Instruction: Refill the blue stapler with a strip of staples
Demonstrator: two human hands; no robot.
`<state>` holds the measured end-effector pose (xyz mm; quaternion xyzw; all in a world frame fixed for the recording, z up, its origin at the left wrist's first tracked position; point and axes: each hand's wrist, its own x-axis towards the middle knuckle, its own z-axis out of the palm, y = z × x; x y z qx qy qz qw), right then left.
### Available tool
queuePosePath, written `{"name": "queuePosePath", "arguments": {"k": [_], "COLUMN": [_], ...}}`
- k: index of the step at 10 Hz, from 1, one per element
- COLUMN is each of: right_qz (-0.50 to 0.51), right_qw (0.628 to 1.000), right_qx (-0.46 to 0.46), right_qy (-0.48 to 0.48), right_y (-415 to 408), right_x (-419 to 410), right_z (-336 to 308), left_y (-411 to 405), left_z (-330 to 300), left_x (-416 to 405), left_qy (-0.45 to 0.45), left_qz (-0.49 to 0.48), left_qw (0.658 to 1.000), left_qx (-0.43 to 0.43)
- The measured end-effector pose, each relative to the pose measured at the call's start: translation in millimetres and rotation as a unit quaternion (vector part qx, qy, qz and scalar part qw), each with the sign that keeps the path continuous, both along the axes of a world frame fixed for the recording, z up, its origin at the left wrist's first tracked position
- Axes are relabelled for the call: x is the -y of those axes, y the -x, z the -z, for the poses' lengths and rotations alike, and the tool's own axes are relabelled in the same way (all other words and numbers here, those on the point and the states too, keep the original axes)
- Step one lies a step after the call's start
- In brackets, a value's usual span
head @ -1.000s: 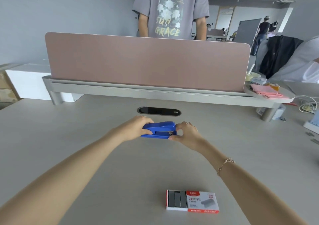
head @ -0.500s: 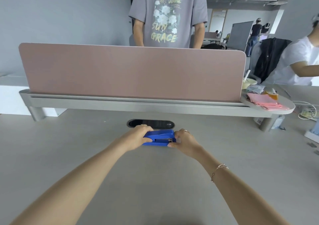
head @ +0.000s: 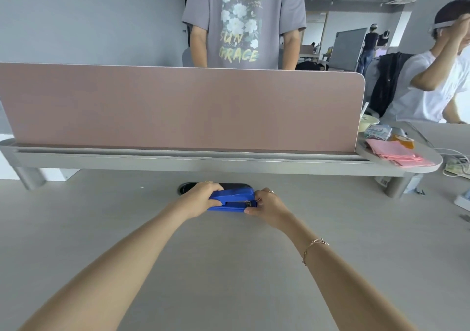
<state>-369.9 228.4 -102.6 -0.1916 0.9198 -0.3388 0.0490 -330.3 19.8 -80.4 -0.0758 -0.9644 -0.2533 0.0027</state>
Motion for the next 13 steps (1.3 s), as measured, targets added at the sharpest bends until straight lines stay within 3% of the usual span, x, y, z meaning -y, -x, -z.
{"name": "queuePosePath", "arguments": {"k": [10, 13], "right_qz": [0.01, 0.009], "right_qw": [0.998, 0.996], "right_qx": [0.045, -0.002], "right_qy": [-0.039, -0.084], "right_y": [2.4, -10.8], "right_x": [6.3, -1.8], "right_z": [-2.6, -6.4], "left_y": [-0.9, -16.2], "left_z": [5.3, -2.1], "left_x": [-1.9, -11.0], "left_qy": [0.007, 0.031], "left_qz": [-0.026, -0.093], "left_qw": [1.0, 0.995], "left_qx": [0.011, -0.01]}}
